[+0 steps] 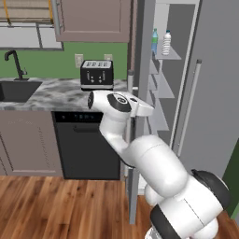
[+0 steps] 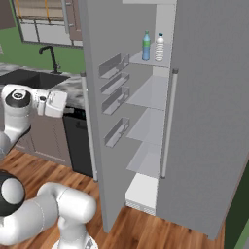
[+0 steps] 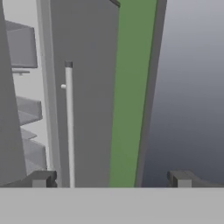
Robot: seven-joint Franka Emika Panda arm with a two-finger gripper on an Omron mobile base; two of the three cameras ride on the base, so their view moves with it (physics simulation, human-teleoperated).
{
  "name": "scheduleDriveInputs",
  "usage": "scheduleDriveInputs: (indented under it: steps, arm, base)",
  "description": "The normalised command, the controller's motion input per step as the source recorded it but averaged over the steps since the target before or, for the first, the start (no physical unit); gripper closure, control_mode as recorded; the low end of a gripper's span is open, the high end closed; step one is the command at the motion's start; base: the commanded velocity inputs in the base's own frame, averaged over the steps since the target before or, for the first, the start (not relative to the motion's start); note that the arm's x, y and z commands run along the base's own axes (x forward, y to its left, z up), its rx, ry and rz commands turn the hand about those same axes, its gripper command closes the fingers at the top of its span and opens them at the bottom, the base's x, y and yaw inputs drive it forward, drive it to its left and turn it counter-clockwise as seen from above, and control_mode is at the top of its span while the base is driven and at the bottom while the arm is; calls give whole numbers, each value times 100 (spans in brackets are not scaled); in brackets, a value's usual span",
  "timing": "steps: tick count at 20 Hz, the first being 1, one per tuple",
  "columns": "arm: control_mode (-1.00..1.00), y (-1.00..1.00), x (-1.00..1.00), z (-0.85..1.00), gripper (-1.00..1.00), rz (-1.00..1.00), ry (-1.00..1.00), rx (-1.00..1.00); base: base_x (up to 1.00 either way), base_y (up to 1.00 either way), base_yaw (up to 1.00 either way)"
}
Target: Take the bottled waters from the counter and place them in the freezer to freeze. Close the freezer door after placing the bottles.
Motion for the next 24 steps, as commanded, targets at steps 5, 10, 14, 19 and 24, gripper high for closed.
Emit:
scheduleDriveInputs:
  steps: [5, 10, 14, 19, 24]
  arm:
    - [-100, -50, 13, -3, -100, 0, 0, 0]
    - [-100, -47, 17, -4, -100, 0, 0, 0]
    - [-100, -36, 16, -3, -100, 0, 0, 0]
    - [-100, 34, -34, -1, -100, 2, -6, -8]
    - [-100, 99, -60, 0, -100, 5, -20, -26]
  base:
    - [0, 0, 0]
    - [0, 0, 0]
    - [0, 0, 0]
    - [0, 0, 0]
    - [0, 0, 0]
